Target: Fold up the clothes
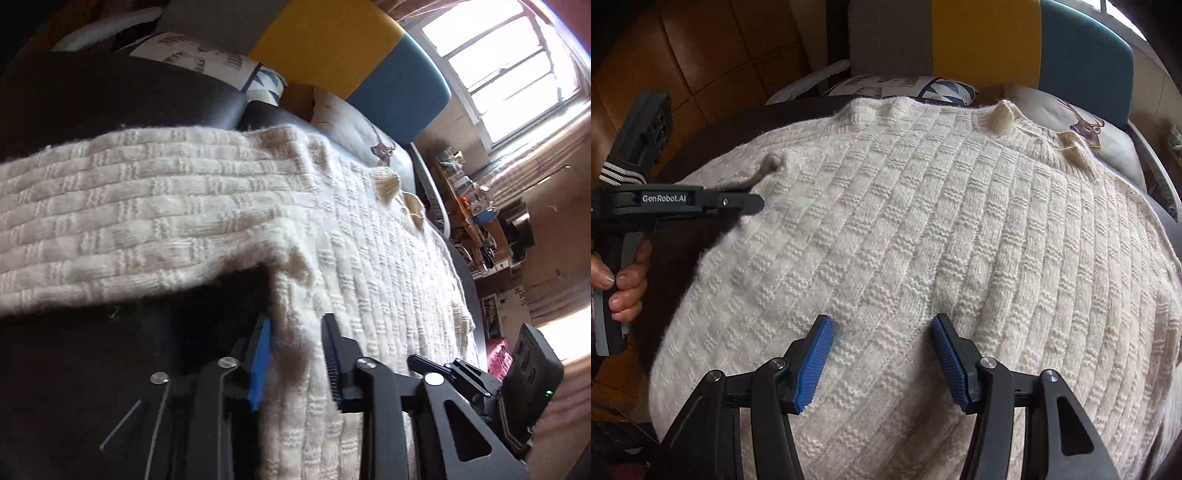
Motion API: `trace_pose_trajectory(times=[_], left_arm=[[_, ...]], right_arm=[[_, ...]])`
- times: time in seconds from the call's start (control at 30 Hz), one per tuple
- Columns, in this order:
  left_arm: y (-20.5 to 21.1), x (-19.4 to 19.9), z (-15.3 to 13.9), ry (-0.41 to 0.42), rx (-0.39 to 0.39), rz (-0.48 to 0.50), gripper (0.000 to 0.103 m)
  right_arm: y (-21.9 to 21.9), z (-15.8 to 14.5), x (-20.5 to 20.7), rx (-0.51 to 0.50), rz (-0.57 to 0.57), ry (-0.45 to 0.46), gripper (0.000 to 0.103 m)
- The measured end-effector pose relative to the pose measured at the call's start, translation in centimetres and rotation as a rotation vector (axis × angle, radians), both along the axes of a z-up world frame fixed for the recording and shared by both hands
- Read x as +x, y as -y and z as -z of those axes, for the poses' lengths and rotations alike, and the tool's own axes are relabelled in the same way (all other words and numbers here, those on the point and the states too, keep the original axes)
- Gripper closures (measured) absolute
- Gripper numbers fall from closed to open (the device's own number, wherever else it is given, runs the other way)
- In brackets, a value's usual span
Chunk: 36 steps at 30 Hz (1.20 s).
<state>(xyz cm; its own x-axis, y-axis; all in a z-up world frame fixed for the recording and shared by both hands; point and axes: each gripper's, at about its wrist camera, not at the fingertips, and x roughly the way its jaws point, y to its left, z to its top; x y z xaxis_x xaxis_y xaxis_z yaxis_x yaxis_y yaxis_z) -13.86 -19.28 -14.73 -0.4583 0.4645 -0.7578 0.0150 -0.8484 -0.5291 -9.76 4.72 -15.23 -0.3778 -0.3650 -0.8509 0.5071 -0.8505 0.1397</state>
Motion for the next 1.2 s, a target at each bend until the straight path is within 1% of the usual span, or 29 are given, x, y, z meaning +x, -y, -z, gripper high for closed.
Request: trace_pose_trajectory(times=[0.03,0.07,0.17,0.27,0.3,0.33,0.4,0.47,0.5,0.53,0.57,0.63,0.7,0.73,0.77,0.87,0.97,1.0,1.03,1.07,1.1,1.13,1.17,1.2], left_arm=[[-0.3,0.4,-0.1,-0.005,-0.064,-0.004,0.097],[0.1,0.9,-0.1,-0.007,-0.085,-0.019,0.097],[2.8,2.7,-0.3,-0.004,-0.067,-0.088,0.097],[5.6,4.6,-0.5,-0.001,-0.049,-0.156,0.094],[6.5,5.2,-0.5,0.0,-0.043,-0.178,0.091],[7.4,5.8,-0.6,0.002,-0.037,-0.201,0.086],[9.3,7.0,-0.7,0.004,-0.025,-0.247,0.08],[11.1,8.2,-0.8,0.006,-0.012,-0.292,0.079],[12.0,8.9,-0.9,0.007,-0.006,-0.315,0.079],[12.9,9.5,-0.9,0.008,0.0,-0.337,0.078],[14.9,10.4,-1.0,0.014,-0.015,-0.387,0.077],[20.3,12.5,-1.0,0.035,-0.074,-0.523,0.069],[25.7,14.7,-1.0,0.055,-0.133,-0.659,0.068],[27.9,15.5,-0.9,0.066,-0.15,-0.707,0.068],[29.4,15.6,-0.6,0.074,-0.154,-0.724,0.068],[32.4,14.9,0.2,0.089,-0.157,-0.732,0.067],[33.5,13.1,1.2,0.083,-0.165,-0.701,0.063],[33.7,12.5,1.4,0.077,-0.171,-0.694,0.061],[33.8,11.9,1.5,0.068,-0.179,-0.685,0.055],[33.7,11.3,1.5,0.057,-0.186,-0.674,0.051],[33.5,10.8,1.6,0.053,-0.196,-0.654,0.046],[33.2,10.3,1.6,0.053,-0.208,-0.627,0.042],[32.9,9.8,1.6,0.054,-0.221,-0.6,0.042],[32.5,9.2,1.6,0.058,-0.259,-0.572,0.043]], right_arm=[[-0.1,0.1,0.1,-0.008,0.0,-0.013,0.046],[-0.1,0.1,0.2,-0.005,-0.001,-0.023,0.045],[0.1,0.1,0.2,0.003,-0.007,-0.047,0.041],[-0.3,0.2,0.5,-0.027,-0.004,-0.073,0.039],[-0.5,0.2,0.6,-0.038,-0.002,-0.081,0.039],[-0.5,0.1,0.6,-0.044,-0.001,-0.085,0.039],[0.0,0.2,0.4,-0.044,-0.01,-0.082,0.036],[0.5,0.2,0.3,-0.042,-0.018,-0.081,0.026],[0.9,0.2,0.4,-0.028,-0.023,-0.086,0.025],[1.4,0.2,0.4,-0.012,-0.025,-0.091,0.022],[1.7,0.3,0.3,-0.005,-0.021,-0.09,0.018],[2.3,0.4,0.0,0.008,-0.012,-0.086,0.015],[2.7,0.3,-0.4,0.021,-0.002,-0.068,0.013],[3.0,0.3,-0.7,0.026,0.004,-0.054,0.013],[3.2,0.1,-1.0,0.031,0.008,-0.041,0.013],[3.9,-0.7,-1.8,0.025,-0.005,-0.026,0.013],[5.0,-1.5,-2.4,0.021,-0.024,-0.026,0.013],[5.5,-1.7,-2.6,0.023,-0.032,-0.028,0.013],[6.0,-1.8,-2.8,0.024,-0.04,-0.031,0.013],[6.7,-1.9,-3.0,0.025,-0.049,-0.033,0.013],[7.4,-2.0,-3.3,0.029,-0.061,-0.037,0.013],[8.1,-2.1,-3.5,0.033,-0.073,-0.041,0.013],[8.8,-2.2,-3.7,0.037,-0.085,-0.046,0.013],[9.5,-2.4,-4.0,0.045,-0.099,-0.054,0.013]])
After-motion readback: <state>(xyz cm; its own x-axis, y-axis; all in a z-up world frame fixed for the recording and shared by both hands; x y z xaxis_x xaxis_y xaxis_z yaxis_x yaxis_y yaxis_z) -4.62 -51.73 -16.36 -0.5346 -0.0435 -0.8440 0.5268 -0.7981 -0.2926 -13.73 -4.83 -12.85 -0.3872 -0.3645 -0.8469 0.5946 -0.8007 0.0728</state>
